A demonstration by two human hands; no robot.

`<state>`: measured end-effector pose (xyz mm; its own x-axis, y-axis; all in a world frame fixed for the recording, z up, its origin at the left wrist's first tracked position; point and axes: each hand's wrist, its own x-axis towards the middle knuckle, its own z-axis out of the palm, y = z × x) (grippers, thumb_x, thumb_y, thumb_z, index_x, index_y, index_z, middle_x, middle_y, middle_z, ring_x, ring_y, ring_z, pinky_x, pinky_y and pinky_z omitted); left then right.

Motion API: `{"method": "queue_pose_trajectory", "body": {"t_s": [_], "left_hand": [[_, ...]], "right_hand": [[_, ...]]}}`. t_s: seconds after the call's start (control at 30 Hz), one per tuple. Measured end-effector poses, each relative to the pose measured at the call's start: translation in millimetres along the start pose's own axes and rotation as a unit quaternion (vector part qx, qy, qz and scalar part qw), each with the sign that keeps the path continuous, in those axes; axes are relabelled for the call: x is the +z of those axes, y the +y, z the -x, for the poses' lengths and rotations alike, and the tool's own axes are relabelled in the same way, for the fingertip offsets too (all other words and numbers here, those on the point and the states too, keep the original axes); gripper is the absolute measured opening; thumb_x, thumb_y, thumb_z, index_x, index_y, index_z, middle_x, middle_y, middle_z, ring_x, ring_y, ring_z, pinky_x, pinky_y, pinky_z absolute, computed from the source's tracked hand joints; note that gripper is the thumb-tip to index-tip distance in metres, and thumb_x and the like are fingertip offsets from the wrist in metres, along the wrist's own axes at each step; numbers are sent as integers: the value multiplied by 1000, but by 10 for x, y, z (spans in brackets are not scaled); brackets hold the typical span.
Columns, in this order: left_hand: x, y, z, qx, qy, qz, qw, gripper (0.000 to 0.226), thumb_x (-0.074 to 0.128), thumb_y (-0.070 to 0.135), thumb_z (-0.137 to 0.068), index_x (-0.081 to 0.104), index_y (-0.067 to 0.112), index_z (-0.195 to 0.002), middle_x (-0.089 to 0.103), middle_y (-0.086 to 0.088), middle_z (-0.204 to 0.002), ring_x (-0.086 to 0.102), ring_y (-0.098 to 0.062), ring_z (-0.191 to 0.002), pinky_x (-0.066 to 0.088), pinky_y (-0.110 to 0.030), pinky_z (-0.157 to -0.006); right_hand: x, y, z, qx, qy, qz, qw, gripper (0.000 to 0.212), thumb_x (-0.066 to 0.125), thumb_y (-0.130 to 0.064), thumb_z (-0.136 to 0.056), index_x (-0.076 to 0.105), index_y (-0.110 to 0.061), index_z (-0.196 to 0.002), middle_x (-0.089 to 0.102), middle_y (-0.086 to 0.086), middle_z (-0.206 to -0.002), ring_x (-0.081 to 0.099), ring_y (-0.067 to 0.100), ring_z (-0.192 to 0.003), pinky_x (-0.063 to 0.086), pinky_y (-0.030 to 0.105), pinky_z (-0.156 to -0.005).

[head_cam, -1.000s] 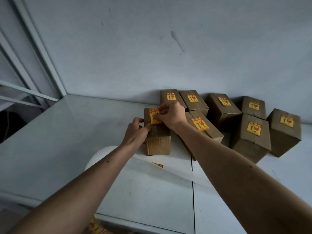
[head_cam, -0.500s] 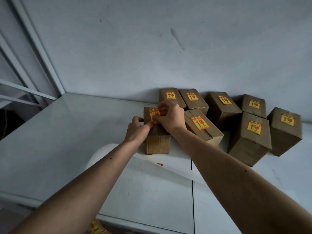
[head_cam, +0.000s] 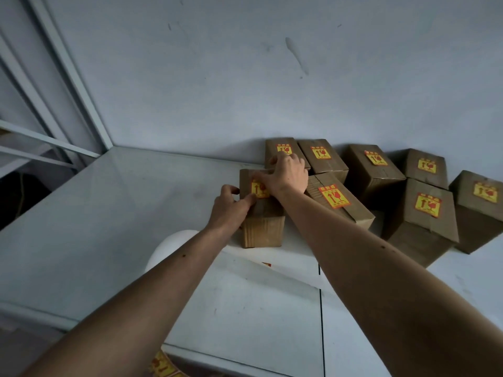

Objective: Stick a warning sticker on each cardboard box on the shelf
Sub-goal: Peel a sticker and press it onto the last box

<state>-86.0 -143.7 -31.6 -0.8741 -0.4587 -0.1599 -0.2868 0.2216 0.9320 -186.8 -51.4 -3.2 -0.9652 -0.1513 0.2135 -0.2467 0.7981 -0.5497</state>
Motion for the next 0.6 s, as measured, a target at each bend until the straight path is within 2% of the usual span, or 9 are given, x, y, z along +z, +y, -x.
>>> {"method": "queue_pose_trajectory", "body": {"t_s": [0.13, 0.3, 0.47, 0.6], "left_hand": [[12, 6, 9, -3, 3, -1, 1000, 50, 60, 42, -90, 39, 17, -128, 58, -10, -118, 61, -24, -101, 55, -38, -80], [-1, 8, 12, -14, 3, 4, 1000, 47, 59, 42, -91, 40, 18, -126, 59, -11, -118, 62, -24, -99, 56, -41, -82], [2, 47, 41, -25, 13, -2, 1000, 47, 59, 42, -90, 42, 17, -125, 59, -11, -117, 62, -26, -100, 55, -47, -87], [2, 86, 71, -27, 16, -17, 999, 47, 59, 44, -90, 42, 16, -125, 58, -10, -119, 61, -27, -103, 54, -48, -88]], "right_hand": [[-42, 104, 41, 7, 13, -14, 1000, 51, 73, -51, -75, 60, -18, -112, 57, 7, -125, 46, 27, -120, 40, 40, -97], [-185, 162, 176, -26, -7, 17, 999, 51, 73, -50, -75, 57, -21, -115, 55, 8, -127, 44, 28, -123, 36, 41, -100], [-281, 213, 308, -37, -51, 29, 998, 62, 75, -57, -68, 54, -23, -116, 54, 7, -125, 44, 28, -121, 37, 44, -100], [-281, 231, 328, -14, -71, 27, 997, 69, 76, -64, -60, 57, -23, -112, 57, 5, -120, 46, 28, -119, 39, 44, -98]]}}
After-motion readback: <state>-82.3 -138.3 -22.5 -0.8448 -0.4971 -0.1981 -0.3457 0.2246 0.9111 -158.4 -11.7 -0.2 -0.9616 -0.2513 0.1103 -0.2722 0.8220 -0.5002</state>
